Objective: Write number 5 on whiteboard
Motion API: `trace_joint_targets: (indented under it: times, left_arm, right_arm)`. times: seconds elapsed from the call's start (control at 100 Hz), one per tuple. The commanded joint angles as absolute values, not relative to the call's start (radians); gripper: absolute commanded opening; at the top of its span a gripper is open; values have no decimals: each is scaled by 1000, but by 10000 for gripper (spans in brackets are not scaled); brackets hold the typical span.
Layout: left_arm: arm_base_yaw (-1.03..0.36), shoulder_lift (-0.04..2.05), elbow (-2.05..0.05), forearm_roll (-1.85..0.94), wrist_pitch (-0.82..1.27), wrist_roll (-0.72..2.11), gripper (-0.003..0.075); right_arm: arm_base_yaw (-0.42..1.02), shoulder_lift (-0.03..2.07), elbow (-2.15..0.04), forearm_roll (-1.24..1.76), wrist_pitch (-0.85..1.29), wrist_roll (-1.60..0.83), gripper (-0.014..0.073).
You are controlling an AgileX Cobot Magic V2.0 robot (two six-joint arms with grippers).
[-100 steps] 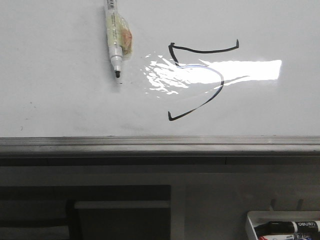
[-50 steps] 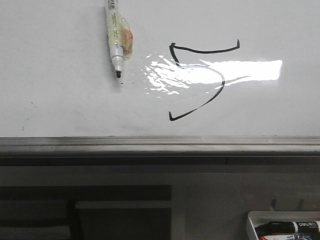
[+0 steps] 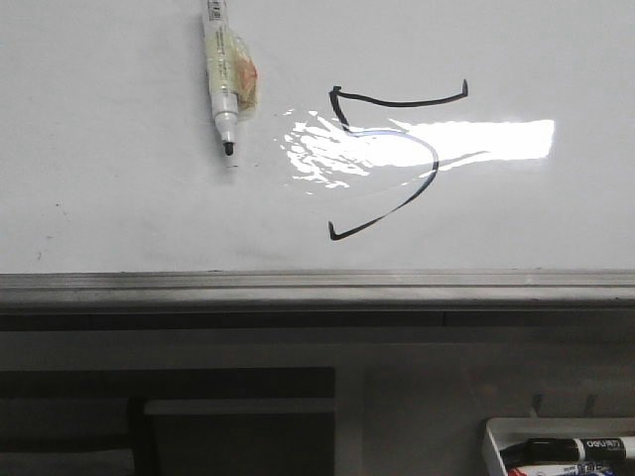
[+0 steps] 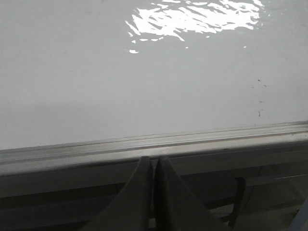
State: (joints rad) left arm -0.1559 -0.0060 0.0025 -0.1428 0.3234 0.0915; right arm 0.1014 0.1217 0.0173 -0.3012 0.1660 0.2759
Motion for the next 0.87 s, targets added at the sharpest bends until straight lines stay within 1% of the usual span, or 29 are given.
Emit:
trace_joint_targets:
  times: [0.0, 0.04, 0.13, 0.23, 0.34, 0.86]
  left_arm:
    - [-154, -35, 21, -156, 245, 80, -20]
    - [-154, -35, 21, -156, 245, 80, -20]
    - [-154, -35, 21, -156, 245, 80, -20]
    - [-154, -35, 21, -156, 245, 80, -20]
    - [-154, -35, 21, -156, 245, 80, -20]
    - [-154, -35, 21, -156, 245, 80, -20]
  right_arm:
    - [86, 109, 38, -234, 203, 219, -62]
    - [84, 93, 38, -182, 260, 179, -62]
    - [78, 55, 38, -129, 280, 63, -62]
    - [76, 19, 38, -120, 317, -8, -62]
    - [76, -33, 38, -120, 317, -10, -62]
    - [71, -28, 38, -119, 313, -10, -62]
